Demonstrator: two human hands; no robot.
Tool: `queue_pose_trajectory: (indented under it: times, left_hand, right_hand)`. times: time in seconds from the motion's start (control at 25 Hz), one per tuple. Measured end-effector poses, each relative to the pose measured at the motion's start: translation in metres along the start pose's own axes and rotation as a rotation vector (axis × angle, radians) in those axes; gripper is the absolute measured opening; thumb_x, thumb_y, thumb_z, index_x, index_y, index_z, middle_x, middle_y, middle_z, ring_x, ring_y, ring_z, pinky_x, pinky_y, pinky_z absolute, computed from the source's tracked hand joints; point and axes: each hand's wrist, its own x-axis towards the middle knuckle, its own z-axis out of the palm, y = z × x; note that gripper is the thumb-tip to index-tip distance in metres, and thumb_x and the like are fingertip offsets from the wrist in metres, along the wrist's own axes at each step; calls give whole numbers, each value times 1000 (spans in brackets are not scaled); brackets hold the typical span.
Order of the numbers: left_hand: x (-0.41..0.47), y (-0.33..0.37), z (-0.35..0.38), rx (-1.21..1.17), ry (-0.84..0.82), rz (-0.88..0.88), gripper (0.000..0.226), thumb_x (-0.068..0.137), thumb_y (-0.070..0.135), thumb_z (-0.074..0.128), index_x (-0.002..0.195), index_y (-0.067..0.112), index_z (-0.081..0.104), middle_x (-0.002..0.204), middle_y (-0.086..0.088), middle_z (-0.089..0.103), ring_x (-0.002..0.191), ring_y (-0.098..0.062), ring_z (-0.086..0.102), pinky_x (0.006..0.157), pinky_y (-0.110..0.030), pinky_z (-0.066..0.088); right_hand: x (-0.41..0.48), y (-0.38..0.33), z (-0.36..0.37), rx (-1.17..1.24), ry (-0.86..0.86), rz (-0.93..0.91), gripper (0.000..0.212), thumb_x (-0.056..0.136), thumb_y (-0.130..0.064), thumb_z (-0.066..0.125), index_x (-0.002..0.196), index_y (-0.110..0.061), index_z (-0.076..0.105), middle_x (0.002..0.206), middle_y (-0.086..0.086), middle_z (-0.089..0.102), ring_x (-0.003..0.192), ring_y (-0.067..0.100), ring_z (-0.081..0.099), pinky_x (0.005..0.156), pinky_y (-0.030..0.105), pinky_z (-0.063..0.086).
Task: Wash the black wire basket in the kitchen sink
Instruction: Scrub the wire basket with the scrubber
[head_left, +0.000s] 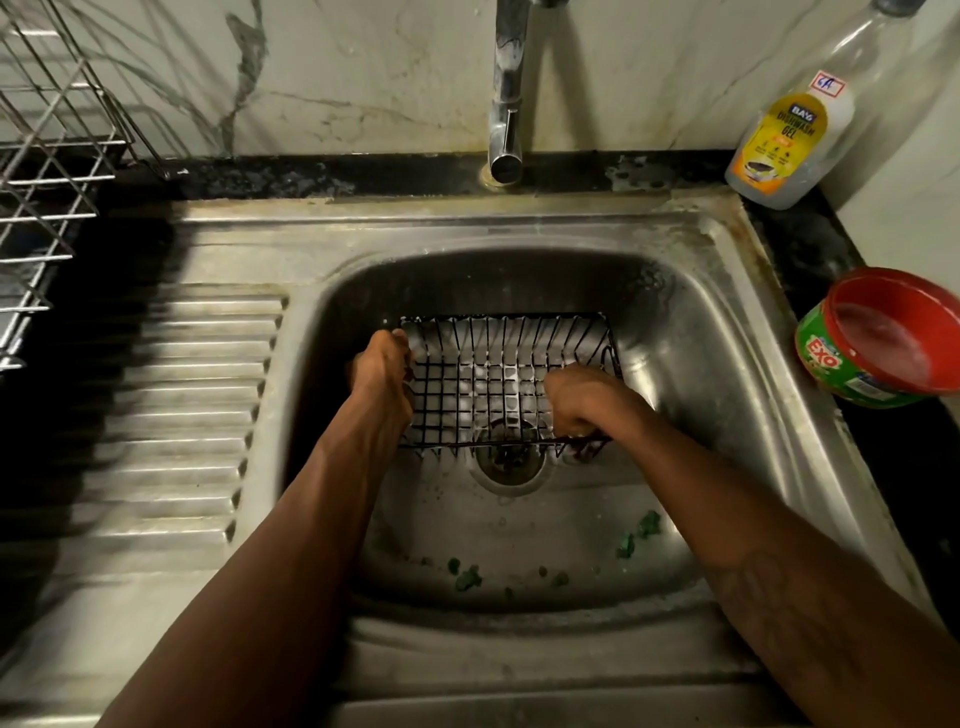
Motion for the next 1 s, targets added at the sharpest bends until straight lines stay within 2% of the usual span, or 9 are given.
queue_pose_trajectory:
  times: [0.16,0.28,0.36,0.44,0.6,0.68,0.8,0.88,1.0]
  left_hand:
    - [-5,-9,7,19,-31,-28,24,90,22,49,68,22,58,63,3,49,47,-10,32,44,-24,25]
    - [-6,-14,14,-22,-51,-44,22,91,23,54,71,15,62,59,0,50,43,-14,39,44,-21,30]
    - [-5,-13,13,-38,-50,-47,23,92,22,54,73,14,63,56,0,50,36,-11,39,41,-18,31]
    - [-7,-11,10,-4,-32,-45,21,93,23,52,76,16,63,53,4,47,36,-8,31,39,-19,26]
    - [-10,-7,7,-7,-13,-35,21,93,21,50,76,19,63,53,6,50,39,-8,27,37,-19,22]
    - [-12,-8,10,-5,-29,-49,19,94,24,52,84,15,64,46,7,46,34,-7,29,35,-16,22]
    - [-18,-14,16,-28,-85,-72,18,95,26,54,86,12,63,36,8,44,24,-8,35,33,-12,28]
    - [-23,-16,19,-30,-88,-75,20,94,23,56,80,10,63,40,4,49,27,-10,41,35,-12,32]
    - [-29,-15,22,-87,-88,-76,19,94,18,55,80,10,63,67,-5,59,52,-18,53,46,-20,45]
  right_hand:
    - [9,-32,-4,389,-70,-125,25,91,-13,69,116,-11,69,116,5,69,103,20,65,86,32,54]
    - [7,-69,0,568,32,-249,18,88,-8,72,106,-10,72,109,5,71,103,20,66,88,32,54]
    - [5,-68,1,553,30,-290,18,89,-5,71,106,-10,73,110,3,72,101,17,65,90,30,53]
    - [2,-44,-3,478,-20,-243,20,90,-2,67,107,-13,68,114,2,69,103,15,63,94,30,52]
    - [-8,-3,-7,421,-17,-207,18,91,-3,65,87,-18,58,103,3,67,103,22,68,92,35,56]
    - [-11,-18,-10,339,-26,-291,9,92,-5,63,96,-13,65,105,4,65,104,23,65,89,35,56]
    - [-9,-56,-12,413,-14,-382,15,91,-8,68,106,-10,66,105,1,64,91,15,61,73,26,52]
    - [-4,-71,-4,470,75,-416,14,90,-14,71,101,-12,65,99,2,65,87,17,62,73,30,54]
    - [8,-67,9,572,242,-384,14,83,-10,77,82,-17,66,83,-4,64,74,10,62,72,27,55]
